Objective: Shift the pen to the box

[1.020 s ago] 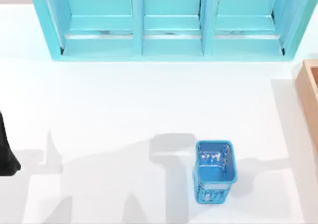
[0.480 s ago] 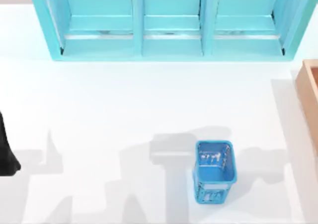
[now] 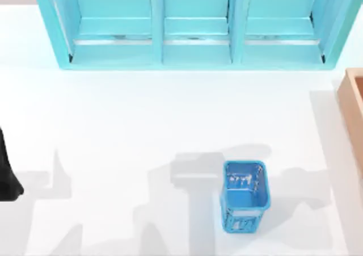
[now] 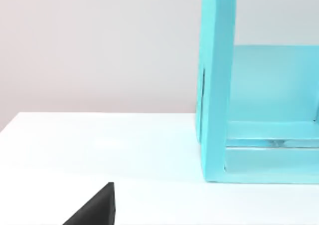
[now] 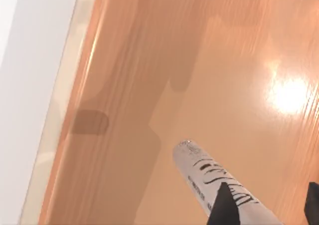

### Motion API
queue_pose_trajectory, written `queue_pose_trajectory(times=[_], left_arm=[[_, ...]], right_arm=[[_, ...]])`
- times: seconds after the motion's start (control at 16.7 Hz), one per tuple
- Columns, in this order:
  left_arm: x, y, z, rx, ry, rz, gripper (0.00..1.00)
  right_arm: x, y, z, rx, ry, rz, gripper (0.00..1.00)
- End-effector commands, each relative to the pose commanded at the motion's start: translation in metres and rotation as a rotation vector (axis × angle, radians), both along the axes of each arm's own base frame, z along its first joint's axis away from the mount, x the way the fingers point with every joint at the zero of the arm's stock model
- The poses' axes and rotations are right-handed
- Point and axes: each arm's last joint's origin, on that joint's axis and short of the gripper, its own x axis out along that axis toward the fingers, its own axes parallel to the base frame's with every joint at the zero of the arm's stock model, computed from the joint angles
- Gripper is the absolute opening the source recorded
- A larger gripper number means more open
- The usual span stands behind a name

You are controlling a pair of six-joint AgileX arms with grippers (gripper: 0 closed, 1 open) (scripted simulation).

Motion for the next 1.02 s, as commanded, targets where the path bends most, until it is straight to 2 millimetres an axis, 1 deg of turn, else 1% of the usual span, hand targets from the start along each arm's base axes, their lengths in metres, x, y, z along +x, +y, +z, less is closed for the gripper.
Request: queue_pose_trajectory(times=[0.66,0.72,1.02], left_arm=[[0.0,0.0,0.0,0.0,0.0,0.0,1.0],[0.0,0.0,0.0,0.0,0.0,0.0,1.0],[0.0,0.0,0.0,0.0,0.0,0.0,1.0]], right_arm=[[0.0,0.0,0.0,0.0,0.0,0.0,0.98],[0.0,0.0,0.0,0.0,0.0,0.0,1.0],[0.0,0.0,0.0,0.0,0.0,0.0,1.0]])
